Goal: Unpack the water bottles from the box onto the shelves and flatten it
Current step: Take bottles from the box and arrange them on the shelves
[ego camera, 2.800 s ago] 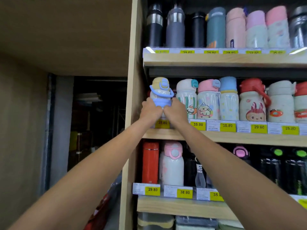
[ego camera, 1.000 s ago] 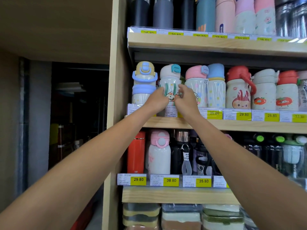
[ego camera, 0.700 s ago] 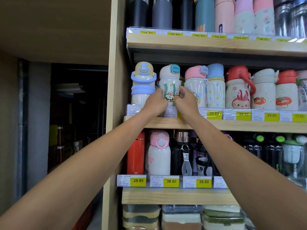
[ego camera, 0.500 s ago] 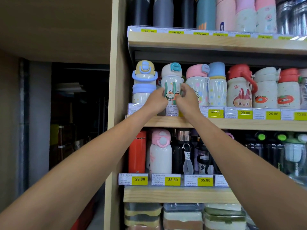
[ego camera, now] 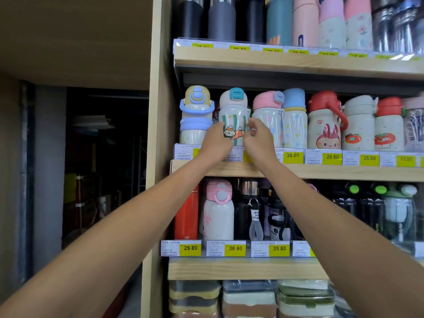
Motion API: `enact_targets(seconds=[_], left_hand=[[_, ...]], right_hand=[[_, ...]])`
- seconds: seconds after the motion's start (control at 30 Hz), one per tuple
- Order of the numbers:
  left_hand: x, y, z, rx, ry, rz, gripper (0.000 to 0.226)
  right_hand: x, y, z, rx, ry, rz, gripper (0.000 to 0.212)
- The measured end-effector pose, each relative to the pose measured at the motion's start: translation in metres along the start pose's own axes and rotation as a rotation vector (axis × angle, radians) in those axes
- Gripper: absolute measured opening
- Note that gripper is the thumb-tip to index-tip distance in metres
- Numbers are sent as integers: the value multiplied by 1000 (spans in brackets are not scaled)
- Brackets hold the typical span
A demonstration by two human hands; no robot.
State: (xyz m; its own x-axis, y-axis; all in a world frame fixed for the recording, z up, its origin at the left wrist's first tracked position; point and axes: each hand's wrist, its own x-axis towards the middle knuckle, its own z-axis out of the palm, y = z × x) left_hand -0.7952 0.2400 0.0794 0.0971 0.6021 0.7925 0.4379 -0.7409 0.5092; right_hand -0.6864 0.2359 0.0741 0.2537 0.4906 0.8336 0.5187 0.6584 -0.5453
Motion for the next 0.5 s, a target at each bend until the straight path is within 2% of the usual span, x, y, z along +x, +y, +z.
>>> enact_targets(seconds=[0.1, 0.23, 0.37, 0.5], left_hand=[[-10, 3, 17, -84, 161, 26, 43], [-12, 15, 34, -142, 150, 90, 45], [-1, 34, 48, -102, 37, 75, 47], [8, 49, 62, 50, -67, 21, 26]], right_hand=[[1, 5, -11, -49, 142, -47, 40], [11, 15, -35, -145, 280, -31, 43], [19, 24, -55, -188, 172, 41, 48], [22, 28, -64, -197, 27, 96, 41]])
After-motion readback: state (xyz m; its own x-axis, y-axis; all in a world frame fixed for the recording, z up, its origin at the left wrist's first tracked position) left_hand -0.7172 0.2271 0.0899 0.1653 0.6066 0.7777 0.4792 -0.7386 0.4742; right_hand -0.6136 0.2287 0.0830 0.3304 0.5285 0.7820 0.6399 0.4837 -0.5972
